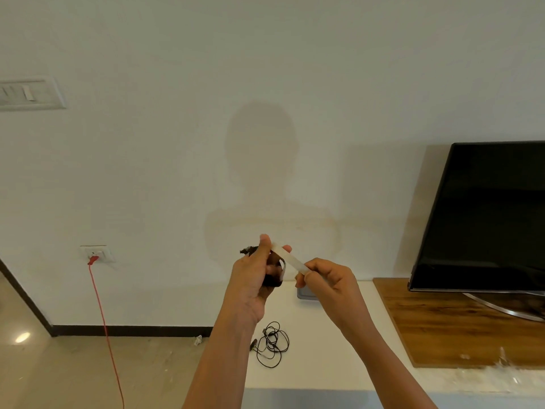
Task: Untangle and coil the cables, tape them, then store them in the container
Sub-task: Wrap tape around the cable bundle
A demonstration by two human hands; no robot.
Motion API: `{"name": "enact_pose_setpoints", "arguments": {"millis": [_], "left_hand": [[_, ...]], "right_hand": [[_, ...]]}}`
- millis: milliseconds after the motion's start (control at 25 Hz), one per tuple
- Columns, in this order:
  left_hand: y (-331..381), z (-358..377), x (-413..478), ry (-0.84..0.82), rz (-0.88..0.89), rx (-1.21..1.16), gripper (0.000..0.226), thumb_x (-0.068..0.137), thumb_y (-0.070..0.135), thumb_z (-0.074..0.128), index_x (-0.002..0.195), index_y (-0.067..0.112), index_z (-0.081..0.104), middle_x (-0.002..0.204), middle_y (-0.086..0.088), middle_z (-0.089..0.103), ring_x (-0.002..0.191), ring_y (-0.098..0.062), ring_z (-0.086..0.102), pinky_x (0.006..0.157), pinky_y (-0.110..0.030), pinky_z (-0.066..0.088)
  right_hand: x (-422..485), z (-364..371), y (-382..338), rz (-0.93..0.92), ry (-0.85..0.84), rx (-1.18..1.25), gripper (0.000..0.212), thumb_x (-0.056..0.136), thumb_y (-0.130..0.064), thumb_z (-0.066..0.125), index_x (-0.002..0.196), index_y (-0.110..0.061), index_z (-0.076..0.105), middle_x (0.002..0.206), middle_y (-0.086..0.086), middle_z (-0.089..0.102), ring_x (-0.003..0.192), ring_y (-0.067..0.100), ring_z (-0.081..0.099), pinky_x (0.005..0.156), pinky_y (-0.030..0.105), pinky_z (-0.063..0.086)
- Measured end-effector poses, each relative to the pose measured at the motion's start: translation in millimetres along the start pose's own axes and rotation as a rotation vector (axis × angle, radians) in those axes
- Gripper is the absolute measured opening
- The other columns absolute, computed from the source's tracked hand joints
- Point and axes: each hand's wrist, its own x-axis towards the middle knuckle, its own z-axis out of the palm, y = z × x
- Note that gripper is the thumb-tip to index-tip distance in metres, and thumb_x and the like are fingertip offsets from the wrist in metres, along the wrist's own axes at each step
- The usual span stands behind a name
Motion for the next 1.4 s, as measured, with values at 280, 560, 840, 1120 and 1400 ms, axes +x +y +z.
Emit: {"name": "enact_pose_setpoints", "arguments": {"millis": [280, 560, 840, 1120, 1400], "left_hand": [[-12, 13, -9, 0.043, 0.202, 0.186, 0.028, 0.088, 0.027, 0.065, 0.089, -0.001, 0.072, 0.084, -0.008, 0.075, 0.056, -0.01, 0.06, 0.057, -0.02, 0.047], [-17, 14, -11, 0.068, 0.14, 0.11, 0.027, 0.088, 0.026, 0.065, 0.093, 0.0, 0.072, 0.083, -0.006, 0.076, 0.055, -0.011, 0.061, 0.057, -0.023, 0.046], [-5, 7, -10, 0.067, 0.069, 0.036, 0.03, 0.088, 0.025, 0.066, 0.062, 0.014, 0.078, 0.054, -0.002, 0.052, 0.05, -0.01, 0.043, 0.063, -0.027, 0.043], [7, -5, -2, 0.02, -0.107, -0.129, 0.033, 0.089, 0.021, 0.063, 0.061, 0.006, 0.074, 0.036, 0.003, 0.04, 0.032, -0.006, 0.04, 0.066, -0.026, 0.046], [9, -15, 4, -0.038, -0.292, -0.34, 0.021, 0.074, 0.011, 0.069, 0.056, 0.006, 0.06, 0.036, 0.004, 0.042, 0.033, -0.008, 0.044, 0.065, -0.027, 0.055]], "right_hand": [[5, 5, -6, 0.027, 0.041, 0.007, 0.029, 0.071, -0.042, 0.051, 0.065, -0.02, 0.069, 0.066, 0.001, 0.069, 0.068, 0.023, 0.059, 0.065, 0.033, 0.045], [4, 2, -10, 0.027, 0.021, -0.027, 0.025, 0.071, -0.042, 0.05, 0.059, -0.03, 0.068, 0.062, -0.003, 0.067, 0.061, 0.007, 0.056, 0.063, 0.024, 0.045], [0, -5, -2, -0.017, -0.046, -0.077, 0.023, 0.075, -0.031, 0.048, 0.065, -0.026, 0.068, 0.072, 0.001, 0.067, 0.071, 0.029, 0.058, 0.061, 0.03, 0.045], [-1, -16, 3, -0.062, -0.121, -0.067, 0.019, 0.082, -0.02, 0.058, 0.071, -0.028, 0.071, 0.078, -0.008, 0.069, 0.081, 0.01, 0.06, 0.072, 0.017, 0.045], [-5, -13, 6, -0.117, -0.171, 0.03, 0.014, 0.076, -0.023, 0.057, 0.077, -0.027, 0.071, 0.086, -0.003, 0.071, 0.085, 0.016, 0.066, 0.081, 0.029, 0.055]]}}
